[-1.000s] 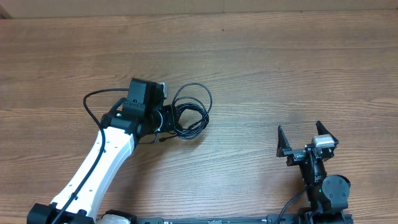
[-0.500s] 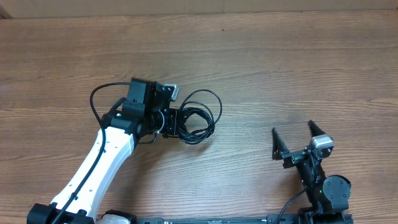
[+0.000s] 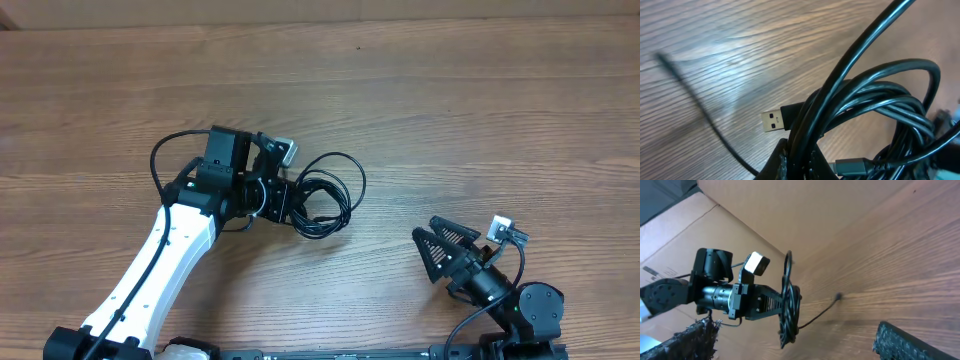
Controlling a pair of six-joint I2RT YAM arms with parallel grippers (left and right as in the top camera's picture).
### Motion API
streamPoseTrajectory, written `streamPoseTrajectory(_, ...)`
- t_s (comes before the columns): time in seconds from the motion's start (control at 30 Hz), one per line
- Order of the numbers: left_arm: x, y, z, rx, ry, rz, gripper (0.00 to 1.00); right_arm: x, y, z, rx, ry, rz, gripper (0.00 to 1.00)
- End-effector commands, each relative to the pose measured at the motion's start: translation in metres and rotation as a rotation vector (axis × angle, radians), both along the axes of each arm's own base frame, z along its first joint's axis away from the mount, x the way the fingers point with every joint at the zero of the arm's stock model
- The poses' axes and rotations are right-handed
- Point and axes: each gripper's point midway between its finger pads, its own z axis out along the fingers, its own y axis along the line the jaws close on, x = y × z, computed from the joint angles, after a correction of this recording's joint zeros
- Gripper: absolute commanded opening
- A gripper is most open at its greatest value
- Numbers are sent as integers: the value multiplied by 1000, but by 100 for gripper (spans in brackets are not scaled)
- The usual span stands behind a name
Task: Untangle cables
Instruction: 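Reach the right gripper toward the coil held by the left gripper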
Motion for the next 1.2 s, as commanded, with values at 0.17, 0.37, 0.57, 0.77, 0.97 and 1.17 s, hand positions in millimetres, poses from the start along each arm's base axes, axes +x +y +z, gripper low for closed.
streamPoseTrajectory(0.17, -8, -17, 21, -98, -58, -126, 4, -17, 16, 13, 59, 124, 127, 100)
streamPoseTrajectory(0.37, -18, -33, 24, -121, -55, -183, 4, -25, 33, 2, 106, 260, 262, 100)
streamPoseTrajectory(0.57, -25, -50, 27, -145, -28, -188, 5, -19, 38, 5, 95, 230, 244, 95)
streamPoseTrajectory(0.77, -28, -66, 32, -174, 5, -158, 4, -20, 53, 7, 77, 204, 217, 89)
streamPoseTrajectory(0.97, -36, -82, 30, -153, 15, -154, 4, -12, 55, 12, 76, 163, 106, 82)
streamPoseTrajectory(1.17, -57, -99, 32, -170, 34, -232, 4, 5, 38, 12, 75, 149, -56, 70)
